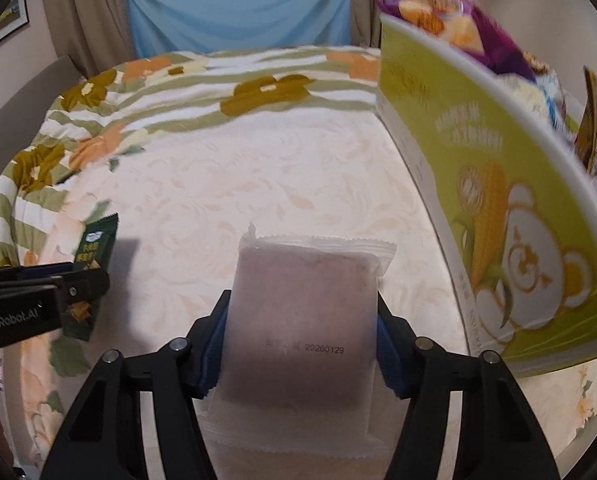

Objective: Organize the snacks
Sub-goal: 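Grasp the green cracker packet with the left tool while the right tool grasps the pink pouch, then lower both items into the yellow-green box and open both tools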

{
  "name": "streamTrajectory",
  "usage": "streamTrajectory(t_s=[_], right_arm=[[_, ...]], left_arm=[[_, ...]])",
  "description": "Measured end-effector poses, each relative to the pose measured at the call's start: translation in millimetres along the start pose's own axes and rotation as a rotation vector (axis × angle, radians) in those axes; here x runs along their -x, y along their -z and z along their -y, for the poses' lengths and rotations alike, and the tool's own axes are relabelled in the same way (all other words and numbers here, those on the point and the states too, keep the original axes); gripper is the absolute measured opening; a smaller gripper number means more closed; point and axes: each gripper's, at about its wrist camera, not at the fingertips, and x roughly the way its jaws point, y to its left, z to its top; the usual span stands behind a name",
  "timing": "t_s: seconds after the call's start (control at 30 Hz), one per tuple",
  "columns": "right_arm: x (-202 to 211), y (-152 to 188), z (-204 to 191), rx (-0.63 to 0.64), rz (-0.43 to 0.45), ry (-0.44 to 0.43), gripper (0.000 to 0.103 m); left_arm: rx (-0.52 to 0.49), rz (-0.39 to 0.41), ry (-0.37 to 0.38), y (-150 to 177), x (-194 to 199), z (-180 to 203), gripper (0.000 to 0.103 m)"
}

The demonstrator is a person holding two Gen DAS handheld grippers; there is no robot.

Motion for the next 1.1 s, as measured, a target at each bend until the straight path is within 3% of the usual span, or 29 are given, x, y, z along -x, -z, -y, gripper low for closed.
streamTrajectory(t_s=[0.3, 0.6, 0.83, 1.1], right_arm=[[72.9, -30.6, 1.3, -0.028, 0.104, -0.033, 0.058], [143.8, -67.3, 58.1, -0.073, 0.178, -0.038, 0.058], [171.4, -78.7, 142.3, -0.073, 0.197, -0.028, 0.058], [177.0, -87.2, 222.5, -0.062, 0.197, -0.039, 0.058]], left_arm=[[-0.041, 0.104, 0.076, -19.6, 70.6, 18.4, 0.041], [-0.130, 0.219, 0.156, -48.9, 136.7, 102.4, 0.041], [-0.142, 0.236, 0.221, -60.9, 147.1, 193.6, 0.042], [-0.157, 0.196, 0.247, -68.9, 115.7, 296.4, 0.041]])
